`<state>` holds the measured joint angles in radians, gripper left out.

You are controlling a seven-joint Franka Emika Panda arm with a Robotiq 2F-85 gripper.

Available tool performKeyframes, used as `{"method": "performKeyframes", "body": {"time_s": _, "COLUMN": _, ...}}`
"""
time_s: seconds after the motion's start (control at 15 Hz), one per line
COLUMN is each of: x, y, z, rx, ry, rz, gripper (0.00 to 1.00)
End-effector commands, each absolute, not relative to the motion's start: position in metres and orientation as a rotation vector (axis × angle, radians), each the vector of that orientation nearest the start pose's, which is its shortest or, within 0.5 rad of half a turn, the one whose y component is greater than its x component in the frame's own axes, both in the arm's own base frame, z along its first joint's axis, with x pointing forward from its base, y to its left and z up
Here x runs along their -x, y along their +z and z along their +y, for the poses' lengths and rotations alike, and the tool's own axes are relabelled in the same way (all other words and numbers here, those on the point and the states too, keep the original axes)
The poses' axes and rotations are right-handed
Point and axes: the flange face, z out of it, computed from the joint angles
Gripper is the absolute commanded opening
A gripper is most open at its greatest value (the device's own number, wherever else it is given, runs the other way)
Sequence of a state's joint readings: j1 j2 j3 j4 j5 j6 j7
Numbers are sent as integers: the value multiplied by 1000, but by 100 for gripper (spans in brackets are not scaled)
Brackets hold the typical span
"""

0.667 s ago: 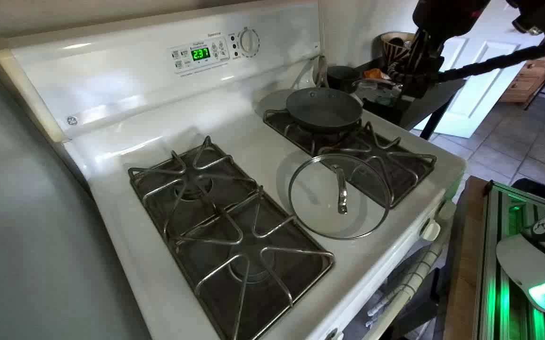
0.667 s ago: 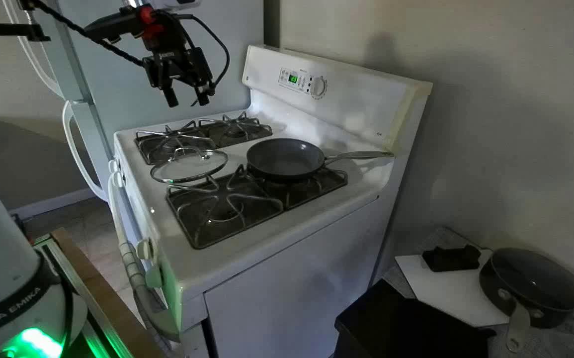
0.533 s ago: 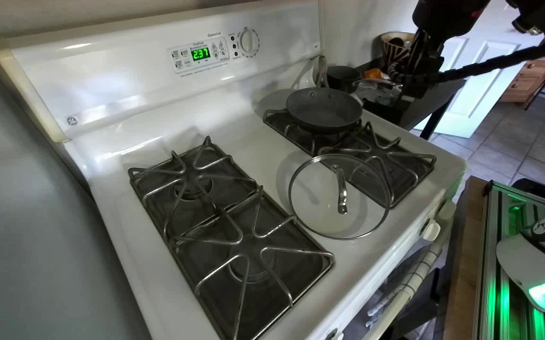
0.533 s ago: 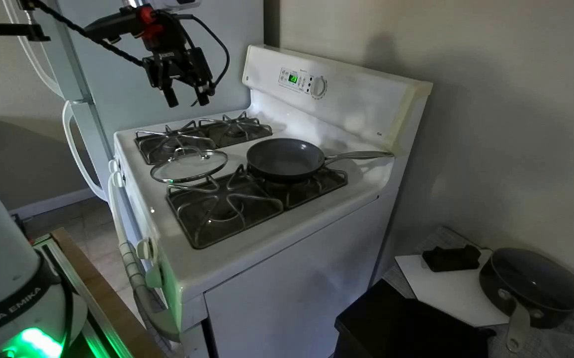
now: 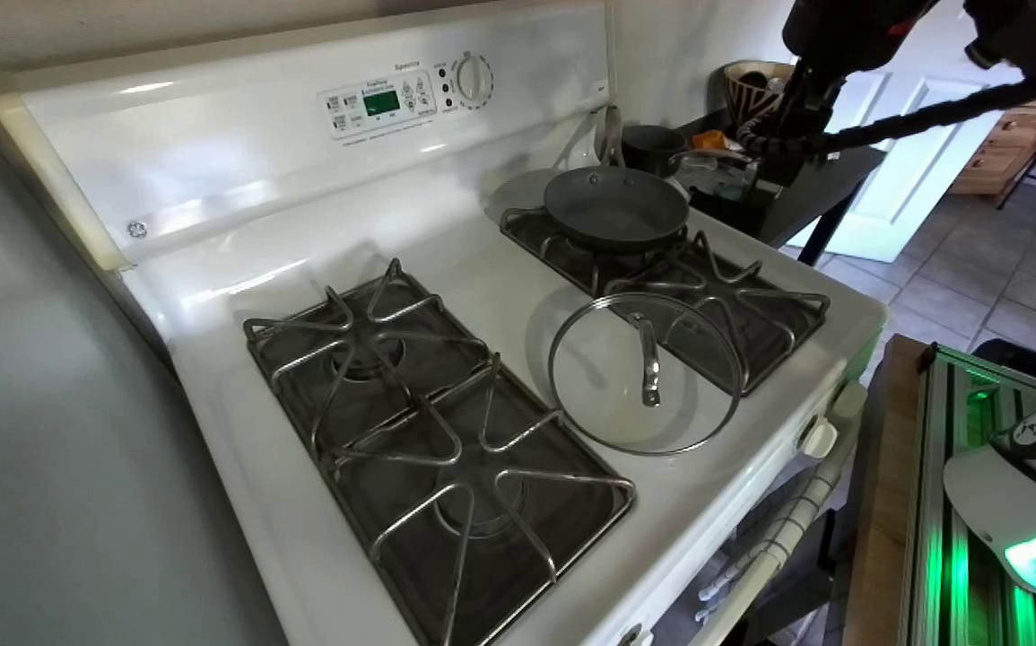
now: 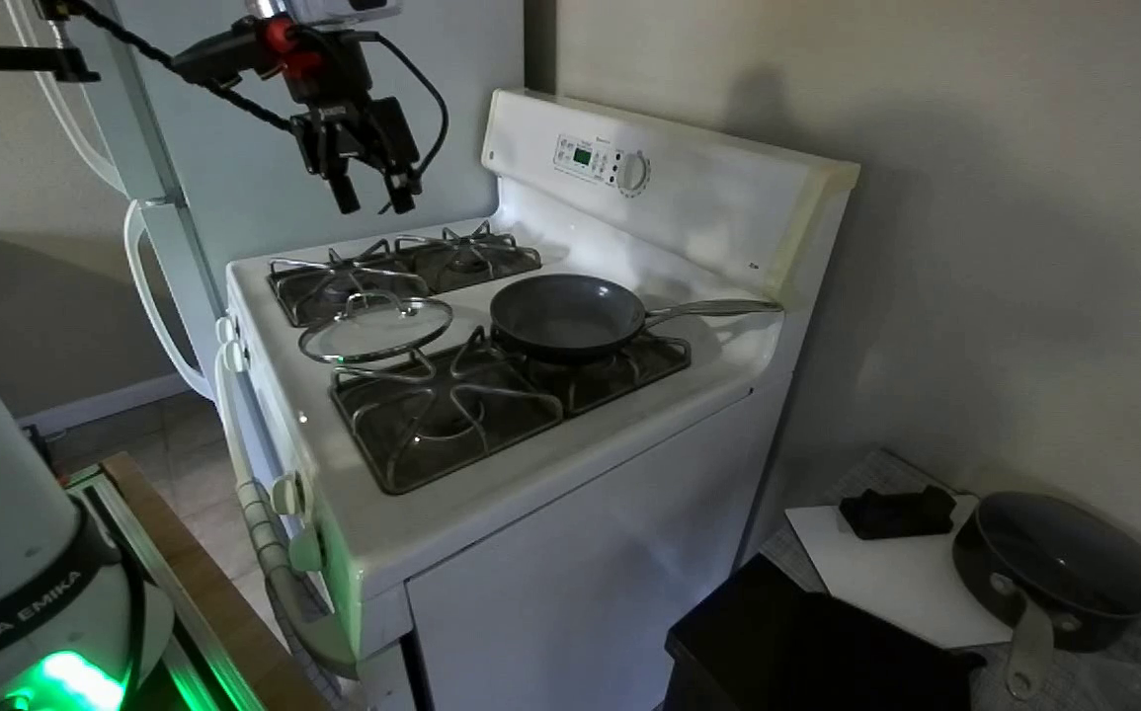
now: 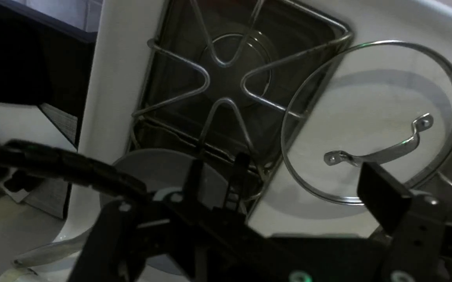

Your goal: Put the glass lid on the pan

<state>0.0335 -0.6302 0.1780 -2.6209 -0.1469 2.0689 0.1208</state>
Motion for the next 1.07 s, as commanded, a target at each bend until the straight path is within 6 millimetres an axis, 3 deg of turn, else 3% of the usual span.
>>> {"method": "performKeyframes", "body": {"time_s": 0.0, "x": -358, "y": 427, "z": 83, "rx": 3362, "ry": -147, "rz": 124, "gripper": 100}}
{"method": "performKeyframes", "body": {"time_s": 0.4, "x": -367, "y": 390, "z": 122, "rx": 3299, "ry": -74, "rz": 555, "gripper": 100}}
{"method": "performKeyframes", "body": {"time_s": 1.0, "x": -393, "y": 346, "z": 148, "rx": 3176, "ry": -182, "rz": 651, "gripper": 100}}
